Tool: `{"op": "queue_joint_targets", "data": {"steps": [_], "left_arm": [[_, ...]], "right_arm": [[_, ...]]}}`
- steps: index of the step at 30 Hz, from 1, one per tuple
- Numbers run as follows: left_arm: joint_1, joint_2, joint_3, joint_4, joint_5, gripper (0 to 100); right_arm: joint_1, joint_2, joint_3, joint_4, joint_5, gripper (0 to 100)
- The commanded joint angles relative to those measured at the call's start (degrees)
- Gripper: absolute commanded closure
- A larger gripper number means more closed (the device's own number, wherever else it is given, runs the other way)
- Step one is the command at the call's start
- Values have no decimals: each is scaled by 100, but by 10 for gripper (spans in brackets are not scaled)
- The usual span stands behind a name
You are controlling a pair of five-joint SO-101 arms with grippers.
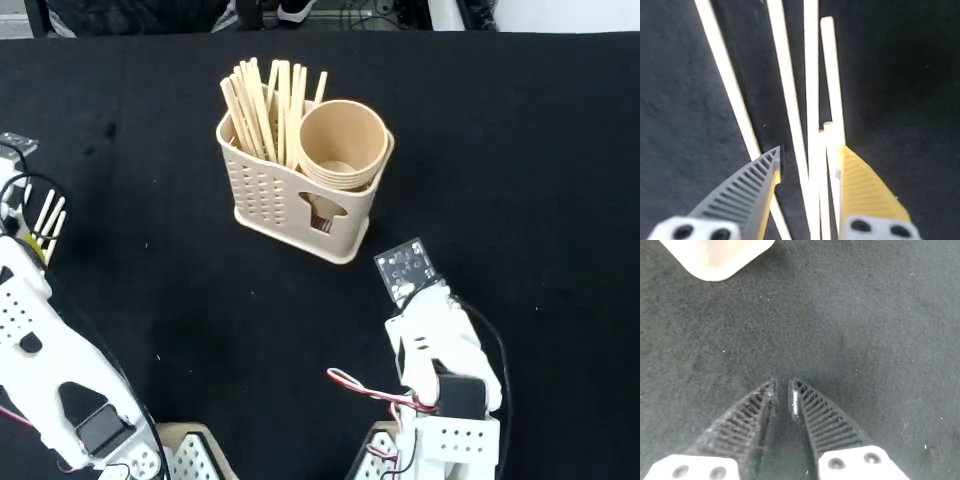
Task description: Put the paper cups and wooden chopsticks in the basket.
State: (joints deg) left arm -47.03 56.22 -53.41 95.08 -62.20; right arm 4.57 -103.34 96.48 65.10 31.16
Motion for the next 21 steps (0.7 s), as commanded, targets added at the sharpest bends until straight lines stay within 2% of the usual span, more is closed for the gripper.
{"op": "queue_joint_targets", "data": {"steps": [1, 5, 8, 13, 21], "left_arm": [[-22, 211, -136, -44, -273, 860], [22, 264, -127, 308, -642, 975], [31, 220, -136, 571, -791, 970], [22, 70, -145, 571, -510, 970], [242, -1486, 734, 580, 70, 970]], "right_arm": [[-53, -409, -31, -88, 18, 946], [-53, -409, -31, -88, 18, 946], [-53, -409, -31, -88, 18, 946], [-53, -409, -31, -79, 18, 946], [-53, -409, -31, -79, 18, 946]]}}
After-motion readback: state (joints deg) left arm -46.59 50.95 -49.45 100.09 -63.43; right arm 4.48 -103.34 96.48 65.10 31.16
